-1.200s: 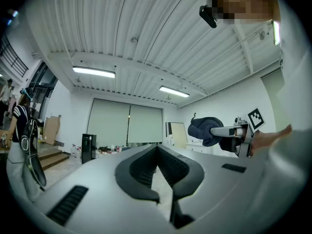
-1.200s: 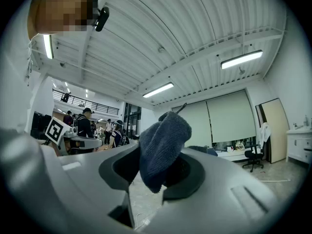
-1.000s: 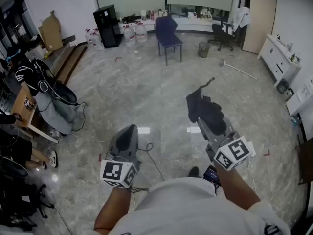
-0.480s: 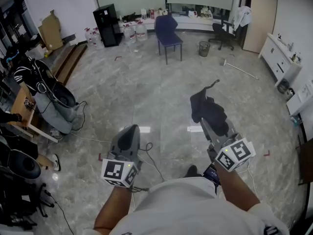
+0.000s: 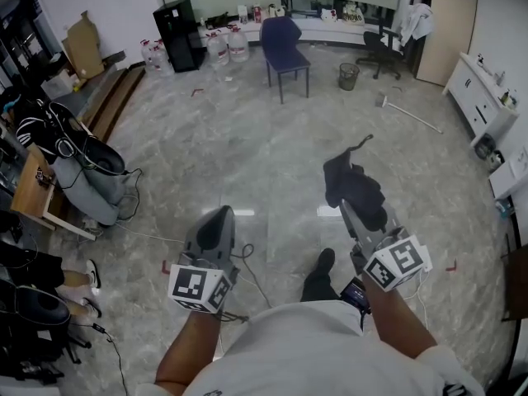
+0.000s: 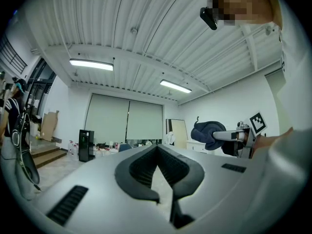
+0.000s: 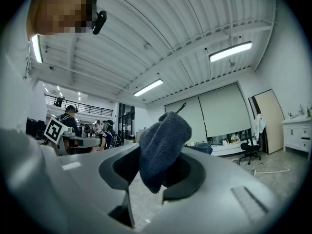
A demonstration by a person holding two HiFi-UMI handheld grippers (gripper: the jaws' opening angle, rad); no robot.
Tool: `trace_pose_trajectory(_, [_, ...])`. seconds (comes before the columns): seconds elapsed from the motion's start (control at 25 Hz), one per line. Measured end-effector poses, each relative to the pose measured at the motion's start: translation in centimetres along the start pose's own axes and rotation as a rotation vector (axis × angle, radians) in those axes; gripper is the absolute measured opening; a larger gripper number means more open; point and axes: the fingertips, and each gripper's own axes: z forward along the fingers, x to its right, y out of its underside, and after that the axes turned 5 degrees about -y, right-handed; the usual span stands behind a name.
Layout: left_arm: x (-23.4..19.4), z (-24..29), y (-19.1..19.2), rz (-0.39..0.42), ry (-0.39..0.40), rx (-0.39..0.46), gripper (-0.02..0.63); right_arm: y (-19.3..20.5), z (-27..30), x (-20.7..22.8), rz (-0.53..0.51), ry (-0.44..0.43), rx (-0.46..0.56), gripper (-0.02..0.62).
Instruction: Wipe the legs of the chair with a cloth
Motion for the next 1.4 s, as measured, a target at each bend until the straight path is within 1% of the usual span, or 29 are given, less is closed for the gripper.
trace_pose_trajectory(0.12, [0.3, 6.5, 1.2, 0.000, -0.005, -0.012, 0.006, 1.0, 2.6, 6.3, 0.009, -0.004, -0.003, 0.118])
trace_pose_trajectory(0.24, [1.1, 14.4, 1.8, 0.000, -0.012, -0.035, 0.006, 1.2, 5.7, 13.6, 0.019, -0.023, -0.008, 0.118])
trace_pose_trajectory(0.36, [1.5, 22.7, 2.0, -0.002, -0.030, -0.062, 0.006, 0.5, 9.4, 20.9, 0.021, -0.057, -0.024, 0.118])
trace_pose_trajectory(0.48, [1.8, 29.8, 2.0, -0.009, -0.057, -0.065, 0.006, -0.1, 12.4, 27.3, 0.015, -0.106, -0.036, 0.118])
trace_pose_trajectory(0.6, [2.7, 35.9, 1.8, 0.000, -0.067, -0.067, 0.006, -0.6, 15.2, 33.2, -0.003, -0.141, -0.045, 0.118])
trace_pose_trajectory(0.72, [1.9, 40.4, 1.6, 0.001, -0.076, -0.072, 0.006, -0.7, 18.7, 37.2, 0.003, -0.149, -0.049, 0.118])
trace_pose_trajectory(0.92, [-2.5, 47.8, 2.8, -0.035, -0.089, -0.060, 0.006, 1.2, 25.5, 41.7, 0.009, -0.153, -0.067, 0.120])
trace_pose_trajectory(1.12, [-8.4, 57.9, 3.0, -0.057, -0.063, -0.021, 0.006, 2.6, 35.0, 46.9, -0.028, -0.147, -0.076, 0.120])
trace_pose_trajectory(1.24, [-13.3, 65.0, 3.4, -0.069, -0.030, -0.008, 0.006, 2.5, 42.2, 49.9, -0.049, -0.143, -0.057, 0.120])
trace_pose_trajectory(1.4, [-18.6, 74.0, 3.6, -0.086, 0.050, -0.051, 0.006, 1.7, 51.6, 53.0, -0.067, -0.124, -0.053, 0.120])
